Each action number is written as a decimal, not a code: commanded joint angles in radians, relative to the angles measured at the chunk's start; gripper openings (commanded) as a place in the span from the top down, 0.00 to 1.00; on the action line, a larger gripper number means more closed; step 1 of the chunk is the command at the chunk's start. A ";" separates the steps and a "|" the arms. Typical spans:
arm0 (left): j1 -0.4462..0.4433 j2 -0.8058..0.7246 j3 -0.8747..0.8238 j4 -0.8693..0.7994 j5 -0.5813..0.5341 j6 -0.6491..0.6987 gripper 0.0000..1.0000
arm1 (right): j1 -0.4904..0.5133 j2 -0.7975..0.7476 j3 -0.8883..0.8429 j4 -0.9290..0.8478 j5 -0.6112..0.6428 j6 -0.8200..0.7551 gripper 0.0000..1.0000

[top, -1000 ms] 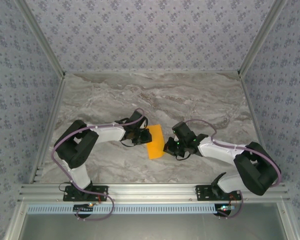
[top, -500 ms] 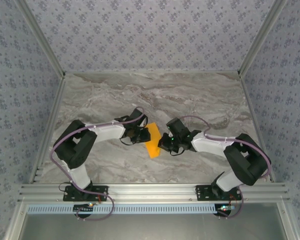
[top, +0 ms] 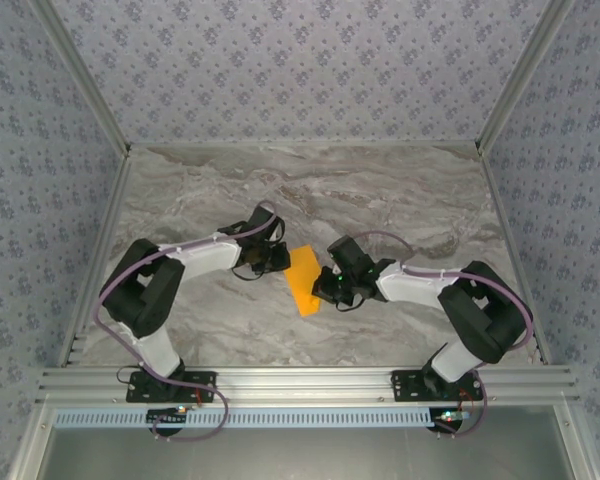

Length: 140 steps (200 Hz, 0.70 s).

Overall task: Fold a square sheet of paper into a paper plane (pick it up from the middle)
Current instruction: Third fold the triangle at the center of the table.

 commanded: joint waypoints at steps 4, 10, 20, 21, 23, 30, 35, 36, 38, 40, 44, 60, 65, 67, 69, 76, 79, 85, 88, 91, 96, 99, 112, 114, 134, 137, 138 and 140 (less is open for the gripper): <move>-0.004 0.037 0.032 -0.015 0.009 0.022 0.87 | 0.008 0.013 0.023 0.052 -0.015 0.020 0.98; -0.004 0.043 0.032 -0.012 0.011 0.021 0.87 | 0.008 0.013 0.021 0.070 -0.020 0.022 0.98; -0.004 0.052 0.032 -0.014 0.018 0.022 0.88 | 0.008 0.017 0.023 0.084 -0.023 0.024 0.98; -0.003 0.053 0.032 -0.014 0.018 0.022 0.88 | 0.008 0.017 0.023 0.086 -0.023 0.024 0.98; -0.004 0.054 0.032 -0.013 0.019 0.023 0.88 | 0.008 0.018 0.024 0.089 -0.023 0.024 0.98; -0.004 0.060 0.032 -0.013 0.020 0.025 0.88 | 0.008 0.021 0.025 0.097 -0.024 0.025 0.98; -0.004 0.063 0.032 -0.012 0.024 0.025 0.88 | 0.008 0.025 0.024 0.109 -0.027 0.026 0.98; -0.004 0.064 0.032 -0.012 0.025 0.025 0.88 | 0.009 0.026 0.024 0.111 -0.027 0.027 0.98; -0.004 0.066 0.032 -0.011 0.026 0.026 0.88 | 0.009 0.027 0.025 0.115 -0.027 0.027 0.98; -0.003 0.067 0.033 -0.011 0.028 0.027 0.88 | 0.008 0.028 0.025 0.120 -0.029 0.028 0.98; -0.004 0.070 0.034 -0.012 0.029 0.029 0.88 | 0.008 0.030 0.025 0.127 -0.030 0.030 0.98; -0.004 0.084 0.038 -0.010 0.039 0.041 0.89 | 0.010 0.043 0.021 0.159 -0.030 0.039 0.98; -0.003 0.088 0.042 -0.009 0.042 0.048 0.89 | 0.010 0.046 0.021 0.167 -0.033 0.042 0.98; -0.004 0.089 0.043 -0.009 0.043 0.050 0.89 | 0.011 0.048 0.022 0.171 -0.033 0.043 0.98; -0.004 0.092 0.045 -0.009 0.043 0.052 0.89 | 0.011 0.049 0.020 0.174 -0.032 0.044 0.98; -0.004 0.100 0.049 -0.008 0.043 0.063 0.89 | 0.011 0.052 0.018 0.189 -0.030 0.048 0.98; -0.004 0.102 0.051 -0.009 0.043 0.068 0.89 | 0.013 0.052 0.015 0.197 -0.028 0.050 0.98; -0.003 0.109 0.056 -0.011 0.042 0.076 0.89 | 0.013 0.054 0.014 0.208 -0.027 0.053 0.98; -0.003 0.112 0.058 -0.012 0.041 0.079 0.90 | 0.014 0.055 0.014 0.211 -0.025 0.053 0.98; -0.003 0.116 0.062 -0.012 0.042 0.084 0.90 | 0.014 0.056 0.016 0.212 -0.024 0.053 0.98; -0.004 0.122 0.066 -0.012 0.040 0.090 0.90 | 0.014 0.057 0.017 0.213 -0.021 0.053 0.98; -0.004 0.125 0.068 -0.013 0.040 0.093 0.90 | 0.015 0.057 0.017 0.217 -0.019 0.052 0.98; -0.004 0.137 0.077 -0.016 0.040 0.099 0.90 | 0.016 0.060 0.018 0.225 -0.014 0.053 0.98; -0.003 0.139 0.078 -0.016 0.040 0.099 0.90 | 0.016 0.061 0.018 0.224 -0.012 0.054 0.98; -0.004 0.148 0.080 -0.015 0.043 0.097 0.91 | 0.017 0.072 0.019 0.221 -0.003 0.059 0.98; -0.003 0.148 0.080 -0.015 0.043 0.096 0.91 | 0.017 0.072 0.018 0.221 -0.001 0.060 0.98; -0.003 0.148 0.080 -0.015 0.043 0.096 0.91 | 0.017 0.072 0.018 0.221 0.000 0.061 0.98; -0.004 0.148 0.078 -0.013 0.043 0.097 0.91 | 0.017 0.073 0.018 0.221 0.002 0.062 0.98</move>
